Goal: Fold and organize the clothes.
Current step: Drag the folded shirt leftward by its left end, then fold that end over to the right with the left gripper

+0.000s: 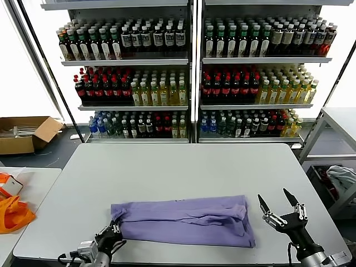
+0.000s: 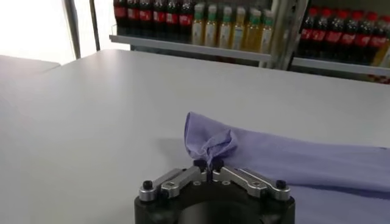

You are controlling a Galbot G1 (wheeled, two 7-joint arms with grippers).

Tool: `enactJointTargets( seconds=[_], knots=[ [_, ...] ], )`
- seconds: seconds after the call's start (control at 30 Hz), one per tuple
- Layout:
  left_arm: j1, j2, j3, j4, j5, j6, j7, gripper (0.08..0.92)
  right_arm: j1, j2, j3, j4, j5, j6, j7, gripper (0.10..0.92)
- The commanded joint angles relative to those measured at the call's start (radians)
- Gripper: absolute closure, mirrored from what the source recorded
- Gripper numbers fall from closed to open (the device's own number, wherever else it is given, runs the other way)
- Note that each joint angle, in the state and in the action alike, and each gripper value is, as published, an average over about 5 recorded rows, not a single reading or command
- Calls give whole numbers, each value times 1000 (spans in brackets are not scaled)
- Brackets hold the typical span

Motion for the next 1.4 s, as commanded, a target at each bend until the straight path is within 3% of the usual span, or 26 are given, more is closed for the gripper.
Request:
enactJointTargets(
  seconds=[0.03, 0.2, 0.33, 0.43, 0.7, 0.83, 1.17, 1.4],
  knots=[
    [22, 149, -467, 33, -279, 107, 190, 900, -6, 3, 12, 0, 9, 8, -10, 203],
    [11, 264, -611, 148, -287, 162, 405, 900, -7, 1, 4, -2, 11, 17, -18, 203],
    [-43, 353, -625, 195, -276, 180, 471, 900, -14, 6, -11, 3, 7, 26, -20, 203],
    [-77, 369, -596, 148, -276, 183, 476, 900, -25, 14, -20, 5, 2, 35, -22, 203],
    [-91, 201, -411, -166, -193, 187, 411, 900, -40, 29, -28, -2, -3, 62, -24, 203],
    [-93, 140, -270, -249, -151, 157, 343, 900, -46, 37, -36, 1, -5, 69, -27, 203],
    [-160, 102, -28, -215, -116, 122, 301, 900, -50, 36, -63, 21, -31, 73, -41, 203],
    [-231, -3, 71, -139, -80, 125, 287, 900, -72, 56, -79, 49, -49, 80, -58, 203]
  ],
)
